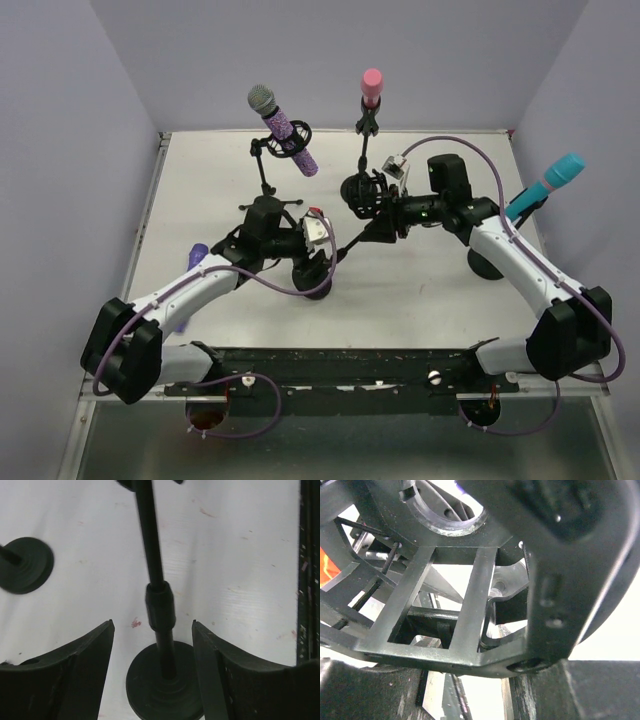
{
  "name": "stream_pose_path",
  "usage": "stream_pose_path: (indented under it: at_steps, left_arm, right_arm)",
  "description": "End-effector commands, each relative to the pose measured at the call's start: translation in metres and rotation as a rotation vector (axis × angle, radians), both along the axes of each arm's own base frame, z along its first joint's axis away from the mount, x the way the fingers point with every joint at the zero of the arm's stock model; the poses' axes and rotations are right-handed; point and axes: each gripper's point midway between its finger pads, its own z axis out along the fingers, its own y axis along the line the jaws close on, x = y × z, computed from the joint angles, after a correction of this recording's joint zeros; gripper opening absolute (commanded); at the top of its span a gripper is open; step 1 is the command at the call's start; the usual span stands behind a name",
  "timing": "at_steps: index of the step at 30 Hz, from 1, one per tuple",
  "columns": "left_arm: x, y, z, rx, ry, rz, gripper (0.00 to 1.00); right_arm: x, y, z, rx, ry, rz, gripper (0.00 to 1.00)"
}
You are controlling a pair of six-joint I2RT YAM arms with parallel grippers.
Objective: Remove the microphone from the stand
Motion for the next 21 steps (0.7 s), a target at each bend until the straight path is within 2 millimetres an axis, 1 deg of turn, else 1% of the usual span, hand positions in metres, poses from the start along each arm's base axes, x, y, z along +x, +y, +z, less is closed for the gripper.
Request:
stream_pose_path:
  at_steps: [1,4,6,8,10,12,13,14,15,16,18,19,20,21]
  left_arm:
    - [-0.050,-0.012,0.001,-0.055,0.055,-0.372,0.70]
    - [-0.050,-0.022,0.001,-0.088,0.089,-0.427,0.65]
    - [-0.045,-0.031,0.001,-0.106,0.126,-0.422,0.61]
    - [-0.037,-0.039,0.003,-0.115,0.119,-0.411,0.48]
    - [-0.030,-0.042,0.002,-0.102,0.117,-0.391,0.30]
    - [-0.022,-0.040,0.001,-0.071,0.092,-0.354,0.14]
    - [-0.019,-0.037,0.000,-0.051,0.083,-0.329,0.03]
    - [-0.012,-0.033,-0.002,-0.026,0.068,-0.272,0.00]
    - [-0.005,-0.031,-0.001,-0.013,0.055,-0.199,0.00]
    - [0.007,-0.026,-0.003,0.015,0.030,-0.089,0.00]
    - [0.026,-0.017,0.003,0.054,-0.082,0.097,0.00]
    - [0.041,-0.003,0.010,0.070,-0.151,0.287,0.00]
    - [0.050,0.004,0.021,0.046,-0.220,0.422,0.00]
    - [0.051,0.011,0.025,0.052,-0.245,0.503,0.00]
  right_arm:
    - [-0.018,-0.009,-0.023,-0.064,-0.087,0.126,0.01]
    - [-0.014,-0.010,-0.019,-0.066,-0.167,0.129,0.01]
    - [-0.013,-0.010,-0.016,-0.062,-0.182,0.131,0.01]
    - [-0.011,-0.009,-0.016,-0.057,-0.182,0.129,0.01]
    - [-0.009,-0.008,-0.016,-0.055,-0.181,0.113,0.01]
    - [-0.005,-0.007,-0.014,-0.051,-0.166,0.084,0.01]
    - [0.000,-0.008,-0.012,-0.055,-0.149,0.045,0.01]
    - [0.007,-0.007,-0.009,-0.055,-0.127,-0.003,0.01]
    - [0.014,-0.008,-0.007,-0.061,-0.094,-0.059,0.01]
    - [0.022,-0.008,-0.004,-0.065,-0.051,-0.117,0.01]
    - [0.038,-0.012,-0.001,-0.092,0.046,-0.249,0.01]
    - [0.043,-0.014,-0.003,-0.117,0.102,-0.302,0.01]
    - [0.048,-0.014,0.002,-0.117,0.139,-0.344,0.01]
    - [0.052,-0.014,0.002,-0.119,0.184,-0.373,0.01]
